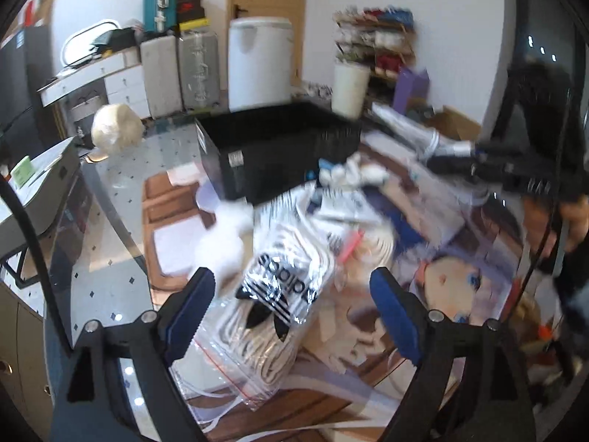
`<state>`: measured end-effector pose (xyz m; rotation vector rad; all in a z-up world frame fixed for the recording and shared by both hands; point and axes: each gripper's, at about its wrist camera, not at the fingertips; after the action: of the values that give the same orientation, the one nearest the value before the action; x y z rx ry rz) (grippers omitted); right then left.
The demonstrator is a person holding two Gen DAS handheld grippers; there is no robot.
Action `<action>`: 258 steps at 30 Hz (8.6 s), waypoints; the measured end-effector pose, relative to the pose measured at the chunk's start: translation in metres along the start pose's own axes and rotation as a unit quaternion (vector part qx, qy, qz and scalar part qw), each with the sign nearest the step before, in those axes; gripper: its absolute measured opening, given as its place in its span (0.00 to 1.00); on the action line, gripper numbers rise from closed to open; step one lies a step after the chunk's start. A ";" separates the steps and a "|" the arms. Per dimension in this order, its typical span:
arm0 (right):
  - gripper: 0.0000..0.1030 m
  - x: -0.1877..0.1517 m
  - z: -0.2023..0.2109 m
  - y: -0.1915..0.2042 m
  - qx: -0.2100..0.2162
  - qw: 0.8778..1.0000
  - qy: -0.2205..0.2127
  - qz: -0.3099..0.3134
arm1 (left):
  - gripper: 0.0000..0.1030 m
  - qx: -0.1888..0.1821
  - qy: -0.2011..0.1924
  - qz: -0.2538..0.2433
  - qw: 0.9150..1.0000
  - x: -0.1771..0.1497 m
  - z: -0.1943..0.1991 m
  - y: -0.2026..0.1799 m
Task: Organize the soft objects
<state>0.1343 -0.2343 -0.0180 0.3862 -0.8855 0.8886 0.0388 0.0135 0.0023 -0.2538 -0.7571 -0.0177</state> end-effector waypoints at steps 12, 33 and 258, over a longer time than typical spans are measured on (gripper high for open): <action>0.22 -0.003 -0.009 0.005 0.016 1.000 0.008 0.005 | 0.37 0.004 0.043 -0.007 0.999 -0.005 -0.021 0.004; 0.22 0.030 -0.011 -0.017 0.003 1.000 0.000 0.020 | 0.37 -0.027 -0.073 0.056 0.995 0.075 0.009 0.000; 0.74 0.023 -0.079 -0.045 -0.047 0.995 0.066 -0.062 | 0.40 0.102 0.019 0.117 0.988 0.032 -0.060 0.049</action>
<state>0.2176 -0.1996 -0.0442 0.2948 -0.7700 0.7466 0.1080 0.0492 -0.0286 -0.1447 -0.6826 0.2755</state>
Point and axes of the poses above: each gripper's, at about its wrist camera, not at the fingertips, and z roughly against the way its jaws point, y to its left, x to its top, and after that the axes turned 14 degrees about z, right-handed
